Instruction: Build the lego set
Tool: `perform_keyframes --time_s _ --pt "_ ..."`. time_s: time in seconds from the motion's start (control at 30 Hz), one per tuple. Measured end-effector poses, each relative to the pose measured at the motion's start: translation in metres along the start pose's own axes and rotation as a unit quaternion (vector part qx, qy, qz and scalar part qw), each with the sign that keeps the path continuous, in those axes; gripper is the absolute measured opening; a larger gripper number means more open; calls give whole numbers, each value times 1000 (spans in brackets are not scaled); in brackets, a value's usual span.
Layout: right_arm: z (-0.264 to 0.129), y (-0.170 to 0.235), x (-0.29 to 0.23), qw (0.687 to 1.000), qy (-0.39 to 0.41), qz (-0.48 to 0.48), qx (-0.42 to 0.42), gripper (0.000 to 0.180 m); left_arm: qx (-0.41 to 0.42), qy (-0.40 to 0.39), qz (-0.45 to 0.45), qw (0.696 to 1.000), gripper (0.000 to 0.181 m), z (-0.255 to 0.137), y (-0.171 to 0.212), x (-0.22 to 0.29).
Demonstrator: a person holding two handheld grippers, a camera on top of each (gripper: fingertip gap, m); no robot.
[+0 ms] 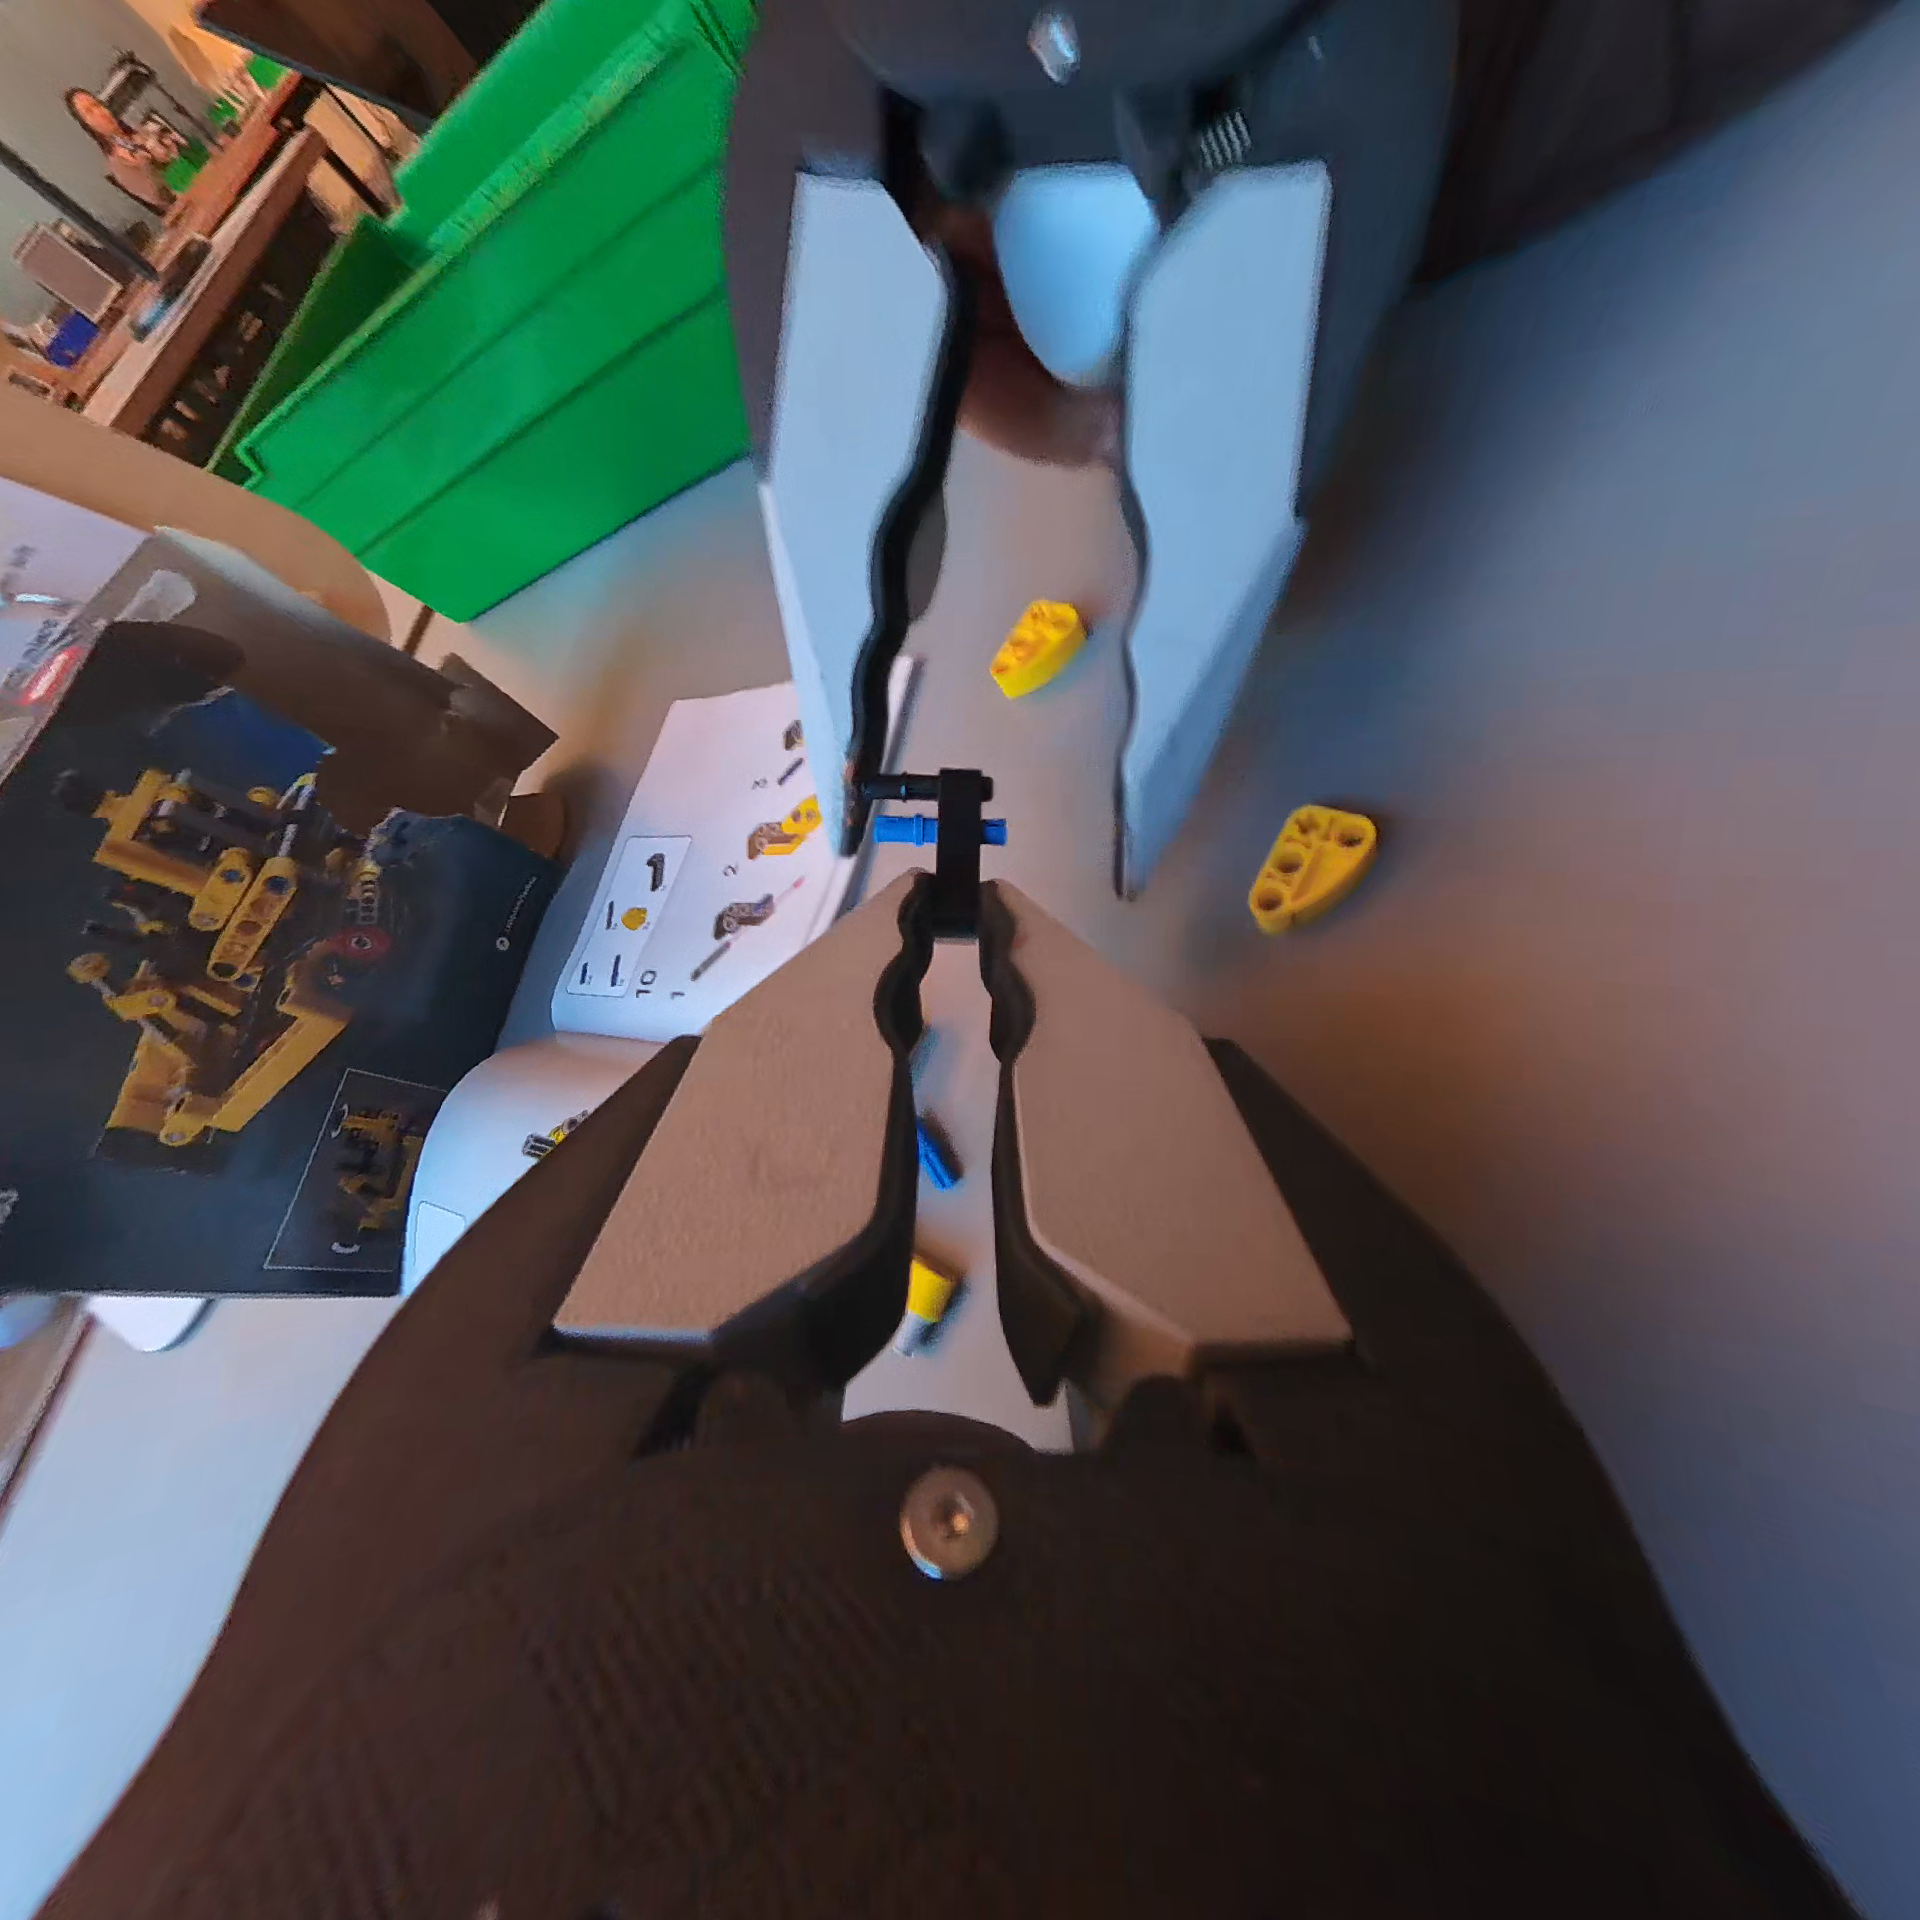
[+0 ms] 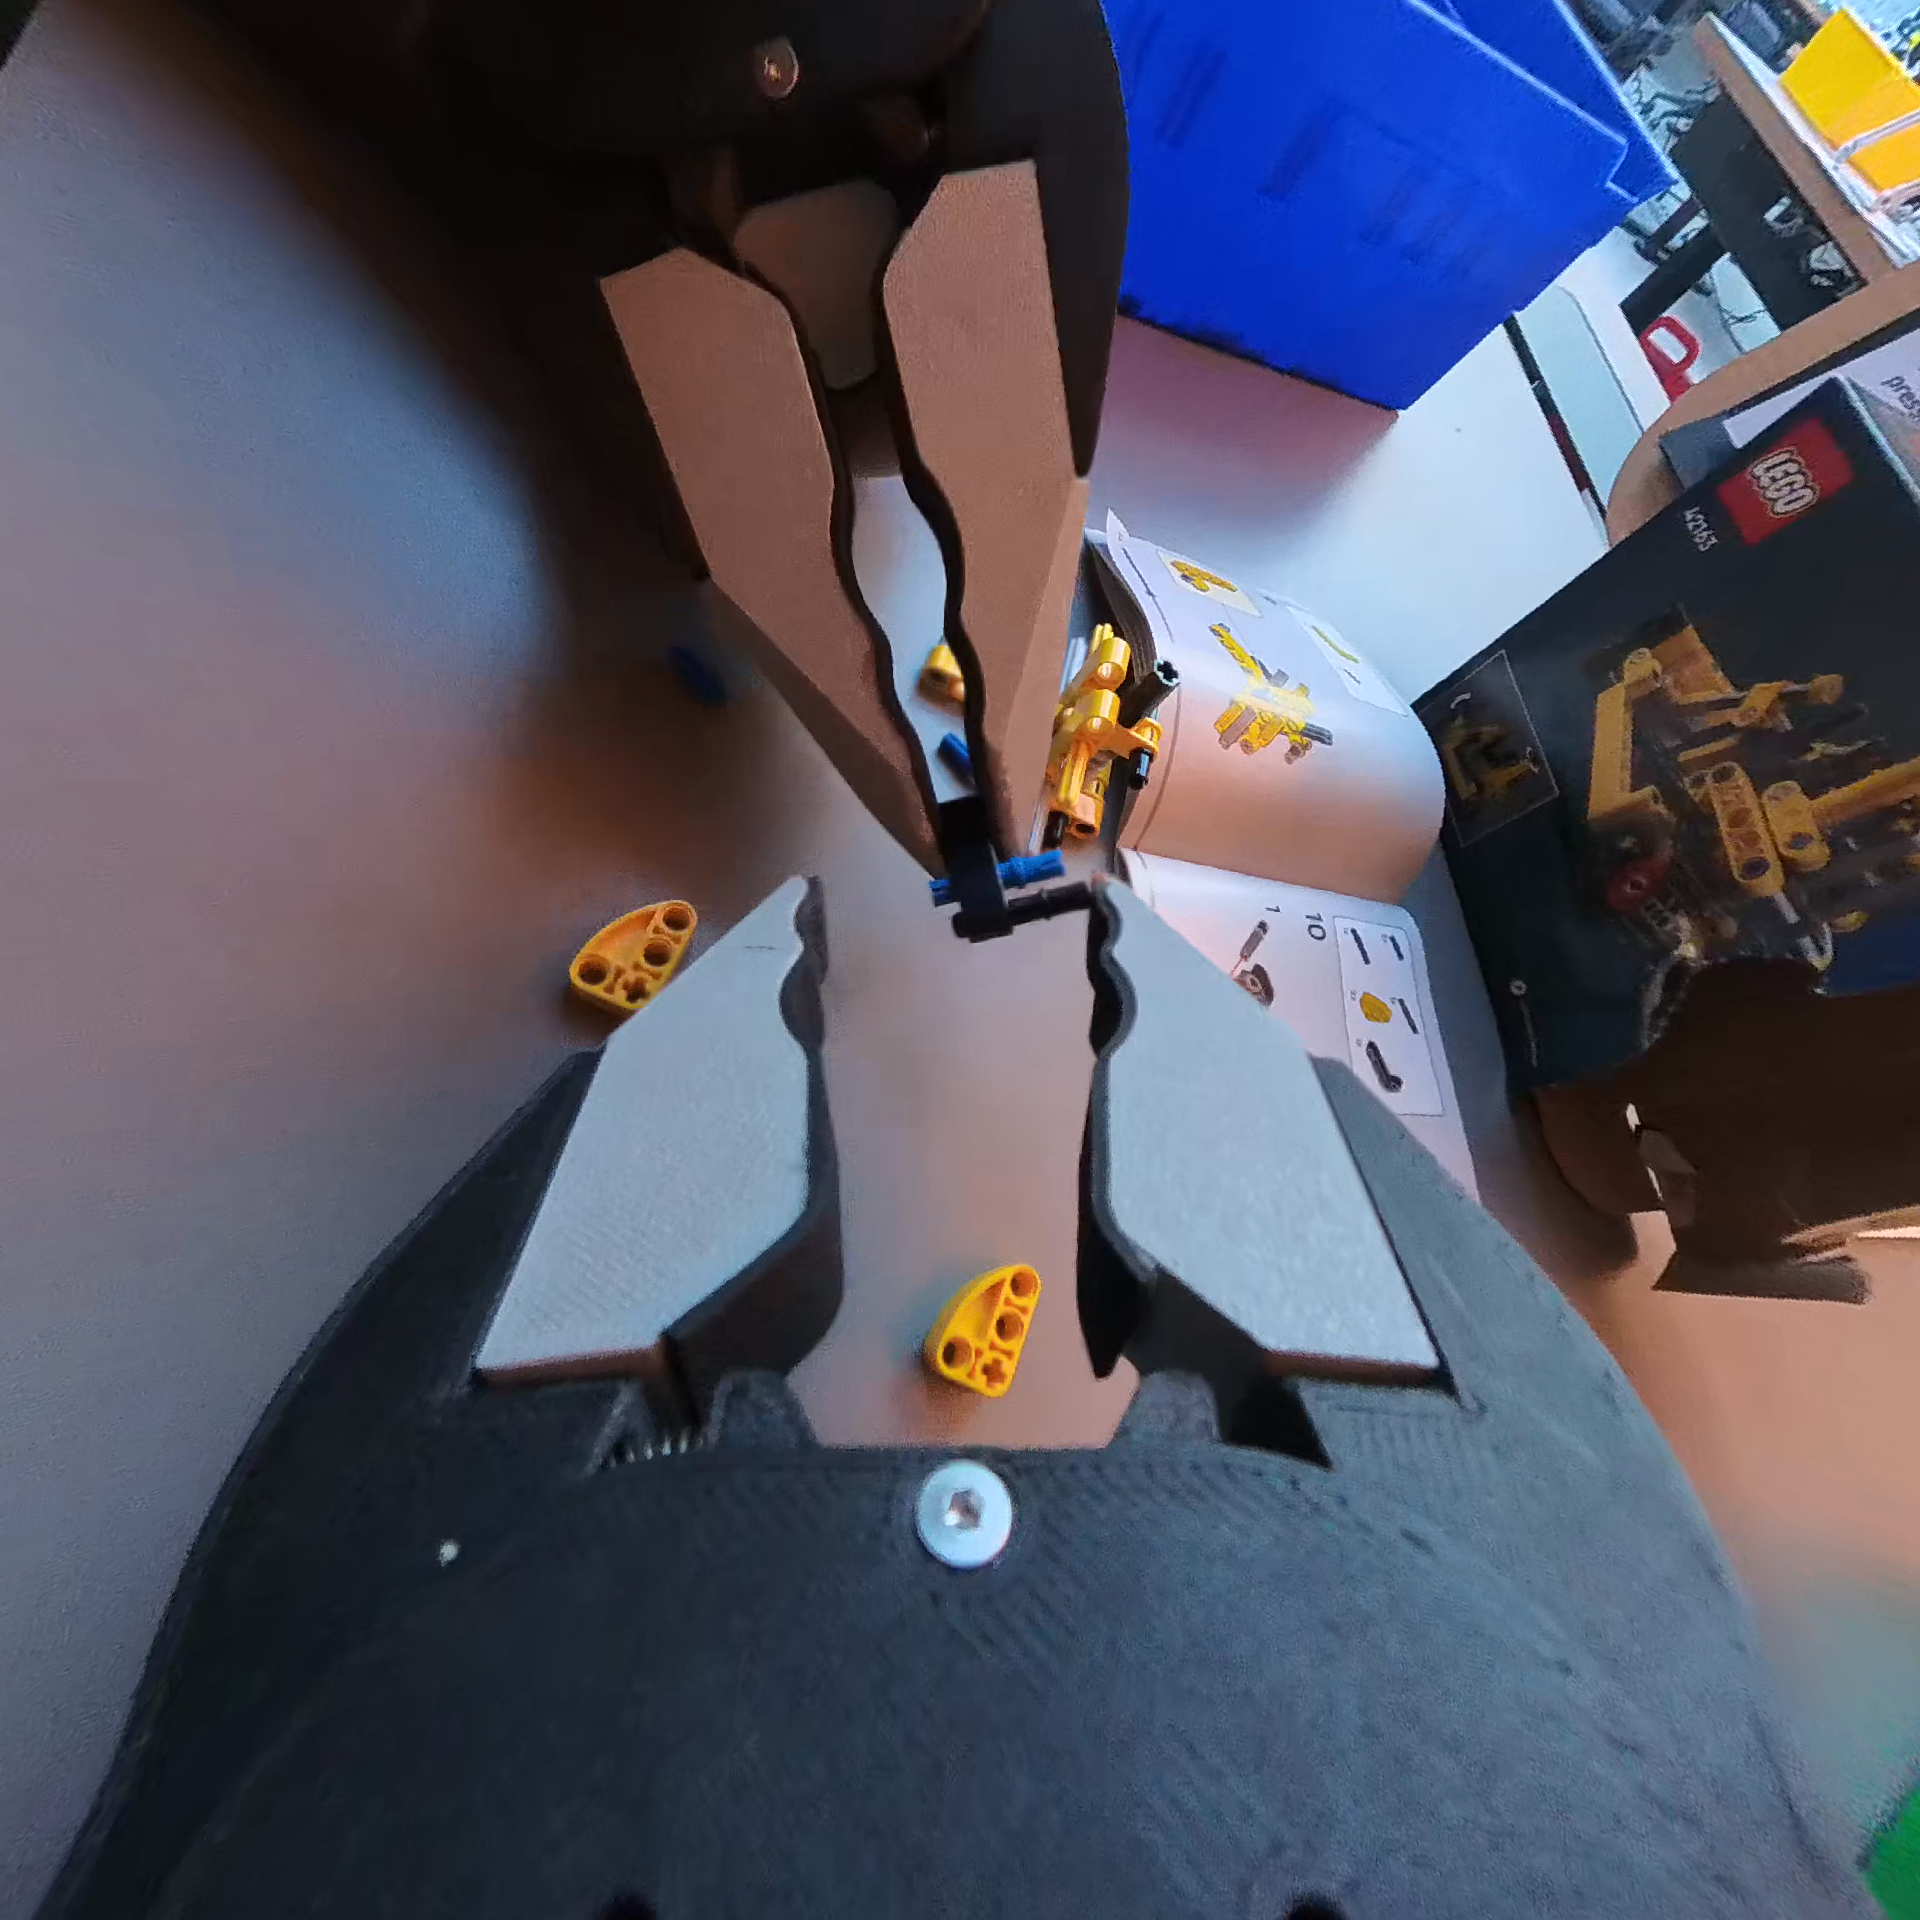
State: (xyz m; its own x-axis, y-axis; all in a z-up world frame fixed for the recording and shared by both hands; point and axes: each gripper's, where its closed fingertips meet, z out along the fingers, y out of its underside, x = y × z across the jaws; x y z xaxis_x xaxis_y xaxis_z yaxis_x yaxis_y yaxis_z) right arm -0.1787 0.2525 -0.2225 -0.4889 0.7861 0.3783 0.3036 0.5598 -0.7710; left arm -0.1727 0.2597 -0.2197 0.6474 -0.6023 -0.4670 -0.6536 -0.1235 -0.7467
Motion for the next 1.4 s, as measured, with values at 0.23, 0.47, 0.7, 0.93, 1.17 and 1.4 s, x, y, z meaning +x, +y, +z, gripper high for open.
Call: perform_keyframes --time_s 0.23,0.47,0.7,0.93,1.17,1.4 --pt "-26 -48 16 983 -13 92 159 42 178 34 -129 975 5 -28 -44 -17" --pt "-47 -65 20 966 -30 115 232 30 236 71 -194 949 5 -38 -55 -21" --pt "-58 -71 19 947 -78 149 273 30 247 87 -186 947 5 -39 -61 -14" --pt "-60 -71 17 938 -109 165 283 27 249 98 -185 946 5 -40 -62 -11" --pt "-60 -68 17 930 -135 188 287 18 240 102 -178 949 5 -38 -62 -8" --pt "-59 -67 16 930 -144 185 284 18 234 108 -179 950 5 -37 -61 -6"
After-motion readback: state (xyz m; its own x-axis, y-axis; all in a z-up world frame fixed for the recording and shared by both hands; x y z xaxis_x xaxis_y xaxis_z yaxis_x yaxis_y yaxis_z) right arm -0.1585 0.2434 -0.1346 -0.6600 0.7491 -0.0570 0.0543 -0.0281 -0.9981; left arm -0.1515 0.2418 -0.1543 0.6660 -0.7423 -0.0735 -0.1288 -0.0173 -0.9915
